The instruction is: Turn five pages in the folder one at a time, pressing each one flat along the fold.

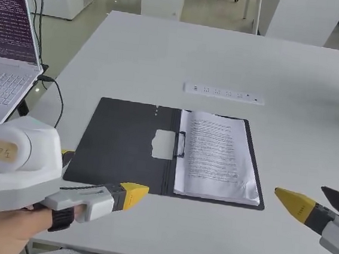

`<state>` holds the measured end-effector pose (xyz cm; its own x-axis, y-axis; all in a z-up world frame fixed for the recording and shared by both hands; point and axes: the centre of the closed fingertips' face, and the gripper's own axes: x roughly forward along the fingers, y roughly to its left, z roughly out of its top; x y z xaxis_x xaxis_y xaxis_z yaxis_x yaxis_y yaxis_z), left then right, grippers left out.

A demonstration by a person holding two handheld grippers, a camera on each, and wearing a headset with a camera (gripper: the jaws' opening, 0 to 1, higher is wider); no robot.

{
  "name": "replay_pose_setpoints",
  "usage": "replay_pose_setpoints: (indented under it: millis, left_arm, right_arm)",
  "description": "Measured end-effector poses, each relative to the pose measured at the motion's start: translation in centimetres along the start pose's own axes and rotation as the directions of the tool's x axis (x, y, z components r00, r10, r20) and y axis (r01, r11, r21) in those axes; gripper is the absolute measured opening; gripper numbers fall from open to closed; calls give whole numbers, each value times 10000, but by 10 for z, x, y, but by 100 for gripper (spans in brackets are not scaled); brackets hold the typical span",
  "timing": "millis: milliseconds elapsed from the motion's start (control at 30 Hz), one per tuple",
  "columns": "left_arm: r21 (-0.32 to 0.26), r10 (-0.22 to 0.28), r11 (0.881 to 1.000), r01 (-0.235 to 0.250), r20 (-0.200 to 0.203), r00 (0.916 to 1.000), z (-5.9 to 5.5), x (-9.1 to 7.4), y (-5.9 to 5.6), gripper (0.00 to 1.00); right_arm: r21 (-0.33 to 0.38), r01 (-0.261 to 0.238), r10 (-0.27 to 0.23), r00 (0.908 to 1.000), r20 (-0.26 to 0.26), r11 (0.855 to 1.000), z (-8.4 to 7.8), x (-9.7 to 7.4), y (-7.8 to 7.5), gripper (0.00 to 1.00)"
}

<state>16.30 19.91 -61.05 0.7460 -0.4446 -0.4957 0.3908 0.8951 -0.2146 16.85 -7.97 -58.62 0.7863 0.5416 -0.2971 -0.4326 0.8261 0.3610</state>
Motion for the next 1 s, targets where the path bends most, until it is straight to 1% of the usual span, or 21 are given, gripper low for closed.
replay_pose_setpoints:
  millis: [267,333,567,633,833,1000]
  left_arm:
    - [60,-84,9999,84,-60,9999,-1,7,-2,90]
    - [107,-124,9999,125,-100,9999,-2,12,-3,90]
    - [292,-355,9989,363,-250,9991,-4,25,-11,89]
    - [322,-426,9985,435,-285,9987,-4,30,-13,88]
    - [462,-645,9967,661,-368,9972,-4,44,-18,87]
    - [684,-869,9936,901,-483,9950,-5,59,-28,86]
  right_arm:
    - [61,31,-31,10000,23,10000,-3,1,-2,80]
    - [92,40,-40,10000,-13,10000,-5,2,-3,80]
    - [173,57,-58,10000,26,9998,-6,5,-5,79]
    - [213,69,-69,10000,35,9997,-8,7,-9,78]
    - [301,43,-42,10000,-51,9995,-14,12,-11,77]
    - [351,25,-21,9999,-128,9994,-19,15,-12,76]
